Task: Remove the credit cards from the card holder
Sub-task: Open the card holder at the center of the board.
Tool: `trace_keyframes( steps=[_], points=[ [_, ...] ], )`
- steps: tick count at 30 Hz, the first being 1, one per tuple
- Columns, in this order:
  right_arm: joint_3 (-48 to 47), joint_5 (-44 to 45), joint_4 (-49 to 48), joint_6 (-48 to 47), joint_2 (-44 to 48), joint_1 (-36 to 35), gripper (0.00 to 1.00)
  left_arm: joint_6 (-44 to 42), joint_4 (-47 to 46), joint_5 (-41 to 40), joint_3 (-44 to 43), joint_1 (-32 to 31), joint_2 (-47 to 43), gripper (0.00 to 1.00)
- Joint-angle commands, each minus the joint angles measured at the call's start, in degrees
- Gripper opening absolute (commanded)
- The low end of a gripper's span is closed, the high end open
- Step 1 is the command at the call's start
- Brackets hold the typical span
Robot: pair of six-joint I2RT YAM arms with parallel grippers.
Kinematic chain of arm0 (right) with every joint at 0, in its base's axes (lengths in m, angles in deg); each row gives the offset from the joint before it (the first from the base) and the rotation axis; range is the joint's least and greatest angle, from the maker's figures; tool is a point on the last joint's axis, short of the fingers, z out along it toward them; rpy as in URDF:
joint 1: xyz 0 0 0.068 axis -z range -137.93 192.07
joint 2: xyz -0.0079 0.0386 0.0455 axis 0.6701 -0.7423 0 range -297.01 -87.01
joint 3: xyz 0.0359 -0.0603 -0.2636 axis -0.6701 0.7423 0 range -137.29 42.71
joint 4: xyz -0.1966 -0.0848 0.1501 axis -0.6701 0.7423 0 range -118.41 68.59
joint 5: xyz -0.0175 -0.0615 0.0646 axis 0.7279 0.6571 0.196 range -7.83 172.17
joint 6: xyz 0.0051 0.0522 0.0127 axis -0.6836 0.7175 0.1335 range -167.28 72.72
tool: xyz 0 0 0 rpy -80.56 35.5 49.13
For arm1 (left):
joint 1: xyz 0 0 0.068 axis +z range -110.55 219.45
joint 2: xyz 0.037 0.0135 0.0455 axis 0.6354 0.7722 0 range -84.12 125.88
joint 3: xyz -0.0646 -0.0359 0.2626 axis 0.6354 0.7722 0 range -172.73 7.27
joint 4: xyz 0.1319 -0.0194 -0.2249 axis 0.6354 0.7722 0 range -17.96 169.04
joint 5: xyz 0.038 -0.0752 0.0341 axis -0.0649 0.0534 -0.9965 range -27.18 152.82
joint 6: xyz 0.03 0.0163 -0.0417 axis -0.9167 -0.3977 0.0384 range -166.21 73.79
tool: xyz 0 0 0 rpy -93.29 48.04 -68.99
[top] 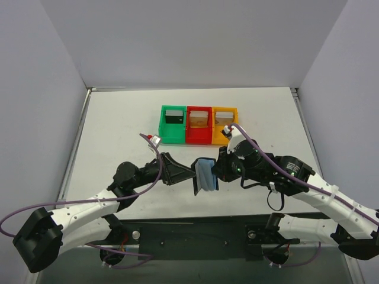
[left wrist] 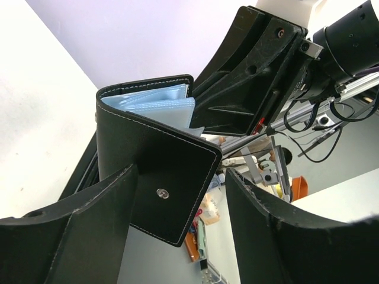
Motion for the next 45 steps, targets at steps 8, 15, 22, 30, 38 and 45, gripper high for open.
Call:
trace_keyframes(
  steps=[8, 15, 22, 30, 38, 45],
  points=[
    [-5.0, 1.6, 0.8, 1.6, -0.4, -2.1, 0.00, -6.1, 8.7, -4.7, -0.7, -0.5, -3.2, 0.81],
    [-5.4, 2.1, 1.3, 1.3, -1.4, -2.3, 0.00, -6.2, 8.4, -5.3, -0.5, -0.4, -3.7, 0.80],
    [-5.8, 3.4, 1.8, 1.5, -2.7, -3.2, 0.00, -6.3, 9.5, -5.6, -0.9, -0.4, -3.1, 0.80],
    [-6.6, 6.8, 4.0, 1.3, -3.0, -3.5, 0.00, -5.8, 9.4, -7.1, 0.6, -0.3, -6.5, 0.83],
    [-6.7, 6.7, 4.1, 1.2, -3.2, -3.4, 0.00, -4.3, 6.1, -6.3, 2.7, -0.3, -6.8, 0.81],
    [-4.9, 5.5, 1.6, 2.4, -1.4, -1.8, 0.00, -4.2, 5.1, -4.5, 1.4, -0.4, -5.5, 0.74]
  ],
)
